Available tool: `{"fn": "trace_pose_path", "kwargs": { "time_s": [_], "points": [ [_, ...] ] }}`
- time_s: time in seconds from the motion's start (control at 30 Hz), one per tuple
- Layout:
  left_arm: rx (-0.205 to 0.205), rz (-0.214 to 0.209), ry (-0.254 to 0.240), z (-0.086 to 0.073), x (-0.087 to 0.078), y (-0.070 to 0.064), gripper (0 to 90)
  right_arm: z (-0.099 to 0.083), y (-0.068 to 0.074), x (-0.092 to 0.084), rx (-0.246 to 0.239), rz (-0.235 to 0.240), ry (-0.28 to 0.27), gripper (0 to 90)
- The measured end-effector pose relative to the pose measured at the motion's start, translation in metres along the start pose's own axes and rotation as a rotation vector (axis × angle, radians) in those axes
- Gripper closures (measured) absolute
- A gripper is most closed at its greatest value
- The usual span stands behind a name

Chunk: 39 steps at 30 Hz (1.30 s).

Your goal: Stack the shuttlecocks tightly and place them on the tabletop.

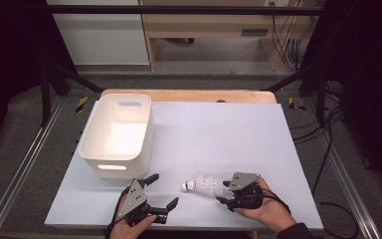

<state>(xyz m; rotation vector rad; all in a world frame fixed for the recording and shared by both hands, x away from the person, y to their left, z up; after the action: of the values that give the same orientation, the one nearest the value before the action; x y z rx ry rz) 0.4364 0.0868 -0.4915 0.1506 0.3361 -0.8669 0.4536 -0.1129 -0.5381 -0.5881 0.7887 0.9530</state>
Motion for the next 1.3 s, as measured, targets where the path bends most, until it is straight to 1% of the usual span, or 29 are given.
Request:
{"fn": "trace_pose_path", "kwargs": {
  "time_s": [0.17,0.23,0.33,0.83,0.87,0.97,1.07,1.1,1.13,1.2,1.3],
  "points": [
    [-0.003,0.002,0.000,0.000,0.000,0.000,3.2,-0.002,-0.002,-0.002,0.004,-0.008,0.000,41.4],
    [-0.003,0.001,0.000,0.000,0.000,0.000,3.1,-0.005,-0.003,-0.004,0.017,-0.015,0.003,39.1],
    [-0.004,0.002,0.000,0.000,0.000,0.001,3.1,-0.007,-0.005,-0.005,0.022,-0.023,0.004,37.4],
    [-0.005,0.007,0.002,-0.001,0.000,0.002,3.1,-0.024,-0.021,-0.017,0.064,-0.076,0.016,30.8],
    [-0.006,0.007,0.003,-0.001,0.000,0.002,3.1,-0.027,-0.023,-0.018,0.075,-0.083,0.017,29.6],
    [-0.007,0.008,0.004,-0.001,0.000,0.002,3.1,-0.029,-0.027,-0.020,0.086,-0.097,0.015,28.5],
    [-0.007,0.008,0.004,-0.001,0.000,0.002,3.1,-0.031,-0.033,-0.023,0.111,-0.115,0.010,26.8],
    [-0.007,0.009,0.004,-0.001,0.000,0.003,3.1,-0.033,-0.036,-0.025,0.132,-0.131,0.009,25.3],
    [-0.007,0.009,0.004,-0.001,0.000,0.003,3.1,-0.033,-0.036,-0.025,0.132,-0.131,0.009,25.3],
    [-0.007,0.009,0.003,-0.001,0.000,0.003,3.1,-0.033,-0.041,-0.026,0.148,-0.148,0.005,24.1],
    [-0.010,0.009,0.001,-0.001,0.000,0.003,3.1,-0.035,-0.048,-0.029,0.192,-0.181,0.002,21.8]
  ]
}}
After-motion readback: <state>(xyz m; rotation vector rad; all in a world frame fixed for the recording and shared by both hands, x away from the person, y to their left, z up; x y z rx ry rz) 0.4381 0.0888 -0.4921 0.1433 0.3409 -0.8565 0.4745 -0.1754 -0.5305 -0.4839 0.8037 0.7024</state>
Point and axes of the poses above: each handheld gripper's, and its own axes: x roughly forward along the jaws, z roughly out of its top, y roughly to its left, the point moved 10 cm from there along x, roughly forward along the jaws, and after that the axes turned 9 degrees about y, right-handed, at the moved point
